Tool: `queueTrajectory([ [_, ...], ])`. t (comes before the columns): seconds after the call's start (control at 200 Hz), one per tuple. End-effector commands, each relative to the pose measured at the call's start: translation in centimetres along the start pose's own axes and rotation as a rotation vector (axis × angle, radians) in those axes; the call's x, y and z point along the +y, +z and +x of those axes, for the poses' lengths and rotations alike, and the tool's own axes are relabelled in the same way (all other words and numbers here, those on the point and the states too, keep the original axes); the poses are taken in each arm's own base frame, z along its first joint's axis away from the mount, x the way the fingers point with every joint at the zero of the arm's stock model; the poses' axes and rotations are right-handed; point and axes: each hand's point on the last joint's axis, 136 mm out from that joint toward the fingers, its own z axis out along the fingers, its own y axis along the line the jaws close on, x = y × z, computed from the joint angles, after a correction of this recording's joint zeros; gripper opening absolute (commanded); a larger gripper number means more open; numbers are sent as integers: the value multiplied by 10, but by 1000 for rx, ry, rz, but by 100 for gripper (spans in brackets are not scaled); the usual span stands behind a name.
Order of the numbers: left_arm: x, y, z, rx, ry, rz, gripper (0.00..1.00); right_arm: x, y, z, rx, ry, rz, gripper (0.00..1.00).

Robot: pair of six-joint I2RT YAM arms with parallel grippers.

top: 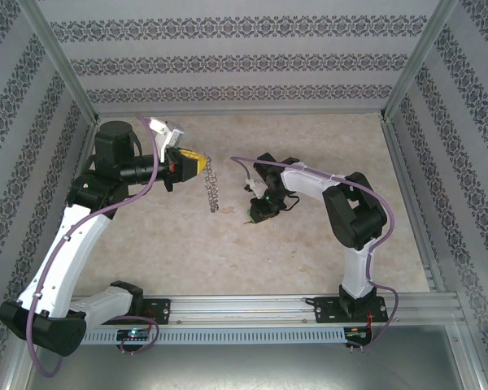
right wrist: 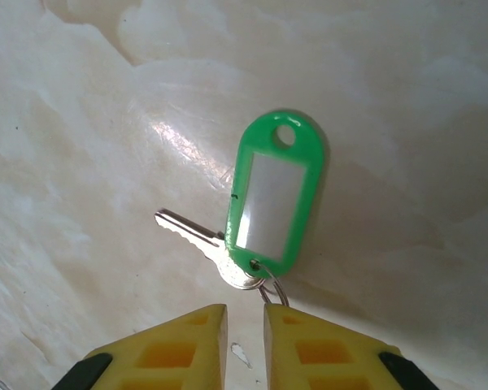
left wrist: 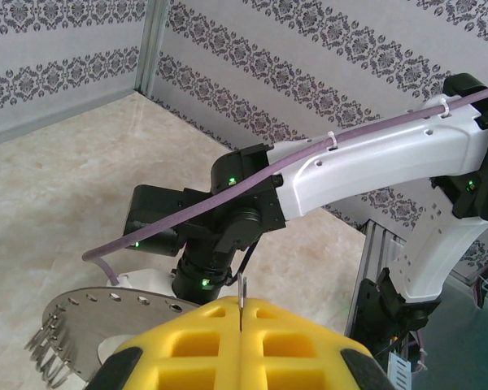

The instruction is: Put the keys on the keyring

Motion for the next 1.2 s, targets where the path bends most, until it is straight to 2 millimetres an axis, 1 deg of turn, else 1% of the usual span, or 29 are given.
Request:
queueTrajectory([
  [0.0,-9,-9,-22,-60,57,21,0,1,3,-3,7,-11,-11,19],
  [0.09,-10,-9,-22,-59,56,20,0,0,3,-3,6,-11,-10,14],
  [0.32,-11,-10,-22,-63,56,18,0,-2,3,-6,0,-15,2,9],
  [0.37,-12,-11,-23,-63,56,21,0,-1,2,-7,-3,-20,1,6],
  [0.47,-12,-12,-23,-65,58,20,0,0,-1,-7,-8,-29,-1,2],
  [0.575,-13,-12,-23,-65,59,19,0,5,-7,-9,-31,-60,-11,0],
  [0.654,-14,-12,-22,-64,63,22,0,14,-17,-12,-76,-100,-35,0],
  [0.814,-15,-11,-22,-66,66,37,0,36,-45,-20,-175,-194,-82,0],
  [0.894,-15,-10,-23,-67,66,40,0,50,-64,-26,-230,-244,-107,0],
  [1.014,-13,-9,-24,-68,65,41,0,70,-101,-36,-330,-321,-124,0],
  [1.069,-13,-9,-25,-69,64,39,0,70,-110,-38,-350,-319,-106,0],
  [1.124,-12,-8,-25,-69,61,40,0,64,-110,-37,-334,-290,-96,0],
  [1.199,-11,-7,-26,-71,57,40,0,48,-97,-30,-275,-222,-71,19],
])
